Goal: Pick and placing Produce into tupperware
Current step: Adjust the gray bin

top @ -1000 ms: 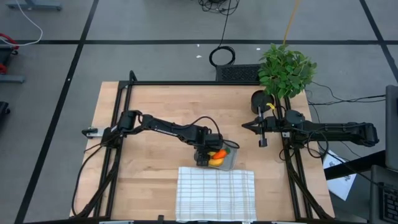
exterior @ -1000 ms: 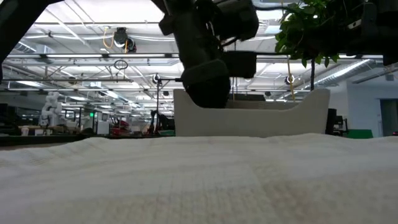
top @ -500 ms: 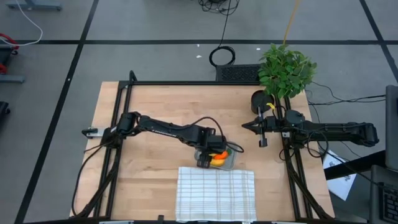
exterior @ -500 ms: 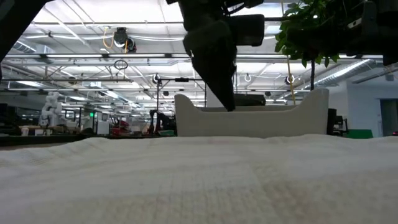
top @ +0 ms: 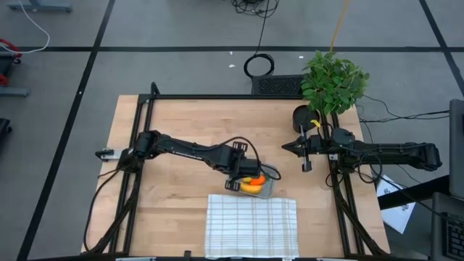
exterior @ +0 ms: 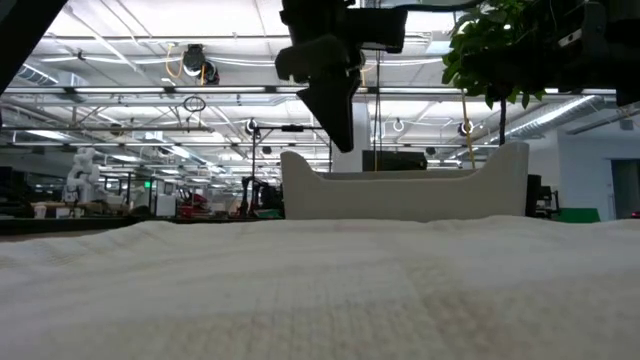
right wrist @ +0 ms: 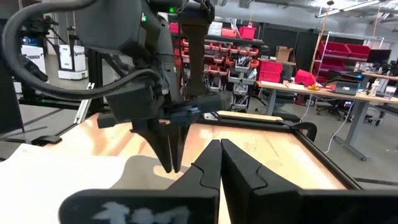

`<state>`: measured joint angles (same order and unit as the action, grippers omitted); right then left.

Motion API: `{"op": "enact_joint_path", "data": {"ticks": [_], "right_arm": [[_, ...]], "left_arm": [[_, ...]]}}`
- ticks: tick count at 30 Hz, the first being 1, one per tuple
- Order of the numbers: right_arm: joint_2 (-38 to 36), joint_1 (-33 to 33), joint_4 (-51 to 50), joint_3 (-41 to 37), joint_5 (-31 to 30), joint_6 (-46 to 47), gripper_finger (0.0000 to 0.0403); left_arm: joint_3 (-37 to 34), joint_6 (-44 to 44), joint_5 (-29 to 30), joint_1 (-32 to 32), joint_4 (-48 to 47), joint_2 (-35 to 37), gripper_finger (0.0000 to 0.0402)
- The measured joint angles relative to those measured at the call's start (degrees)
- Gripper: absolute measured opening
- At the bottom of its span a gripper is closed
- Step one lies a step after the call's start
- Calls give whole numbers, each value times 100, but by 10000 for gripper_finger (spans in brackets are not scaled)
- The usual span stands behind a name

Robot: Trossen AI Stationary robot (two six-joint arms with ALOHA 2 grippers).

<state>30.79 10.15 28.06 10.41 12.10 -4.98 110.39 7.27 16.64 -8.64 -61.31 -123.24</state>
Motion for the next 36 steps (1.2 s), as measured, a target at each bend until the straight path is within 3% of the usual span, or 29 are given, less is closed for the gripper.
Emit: {"op": "enact_joint_path", "data": {"ticks": [4,17,22,31,36], "right_arm": [[-2,0,45,0,0,-5,0],[-3,-151,-3,0,2,-196,0],[-72,-208,17,0,7,-188,0],[-184,-240,-47,0,13,-153,0],[-153,-578,-290,157,12,-169,0]], "left_arm": [[7,0,6,0,-15,85,8],[-278,-538,1053,-51,-270,491,1],[-1456,-646,1074,115,613,990,1],[-3848,-1293,886,225,2578,2736,0],[-4588,-1598,669,208,3201,2972,0]]}}
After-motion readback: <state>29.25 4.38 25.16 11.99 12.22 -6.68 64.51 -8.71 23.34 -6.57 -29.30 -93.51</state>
